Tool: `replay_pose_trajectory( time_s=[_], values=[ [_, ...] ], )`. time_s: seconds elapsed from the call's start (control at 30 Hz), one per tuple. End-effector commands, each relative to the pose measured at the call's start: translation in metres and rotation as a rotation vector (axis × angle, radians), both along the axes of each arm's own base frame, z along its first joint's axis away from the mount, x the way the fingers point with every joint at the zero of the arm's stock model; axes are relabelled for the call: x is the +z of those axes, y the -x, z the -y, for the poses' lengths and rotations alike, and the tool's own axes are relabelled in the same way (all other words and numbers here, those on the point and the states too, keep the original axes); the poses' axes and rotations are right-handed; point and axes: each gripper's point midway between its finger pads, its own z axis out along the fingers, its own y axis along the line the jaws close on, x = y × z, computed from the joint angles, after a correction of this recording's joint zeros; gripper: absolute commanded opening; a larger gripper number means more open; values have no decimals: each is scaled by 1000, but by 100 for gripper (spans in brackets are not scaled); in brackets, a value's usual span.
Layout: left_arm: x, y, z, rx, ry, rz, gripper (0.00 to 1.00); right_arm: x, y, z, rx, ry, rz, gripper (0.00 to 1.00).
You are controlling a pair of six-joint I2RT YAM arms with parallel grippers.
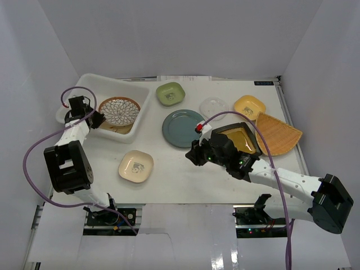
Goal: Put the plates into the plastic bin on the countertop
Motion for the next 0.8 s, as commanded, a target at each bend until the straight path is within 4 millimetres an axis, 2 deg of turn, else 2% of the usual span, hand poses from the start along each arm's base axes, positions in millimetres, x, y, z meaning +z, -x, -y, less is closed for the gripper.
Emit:
replay_pose_trajectory(
  time_s=[0.0,0.03,0.07,0.13,0.17,0.27,0.3,0.33,0.47,0.53,0.63,0.67,0.77],
  values=[
    [36,-20,8,-61,11,146,25,18,-12,-2,-33,-35,56,29],
    [37,-19,8,-69,8,149,51,19,-12,-2,-32,-35,59,29],
    [39,-18,8,-69,4,150,65,18,-11,-2,-31,-33,56,29],
    [43,-15,6,-62,-11,145,87,19,-12,-2,-32,-31,59,29],
    [46,-14,6,-64,-17,149,90,20,-13,-1,-36,-31,64,30],
    [66,-12,1,-66,-38,168,98,23,-16,4,-53,-16,84,30],
    [73,-12,-1,-70,-47,179,98,23,-20,8,-77,-4,95,30],
    [91,-12,-3,-73,-68,207,98,24,-23,11,-89,4,103,30],
    [117,-3,-16,-49,-178,216,98,29,-29,21,-115,3,123,31],
    [113,5,-18,-38,-191,197,98,29,-29,23,-117,1,123,31],
    [91,19,-23,-7,-209,147,98,30,-31,28,-129,-3,127,31],
    [78,23,-24,1,-208,115,98,30,-32,31,-137,-2,127,31],
    [65,30,-36,52,-221,64,97,29,-35,39,-158,2,123,31]
  ],
)
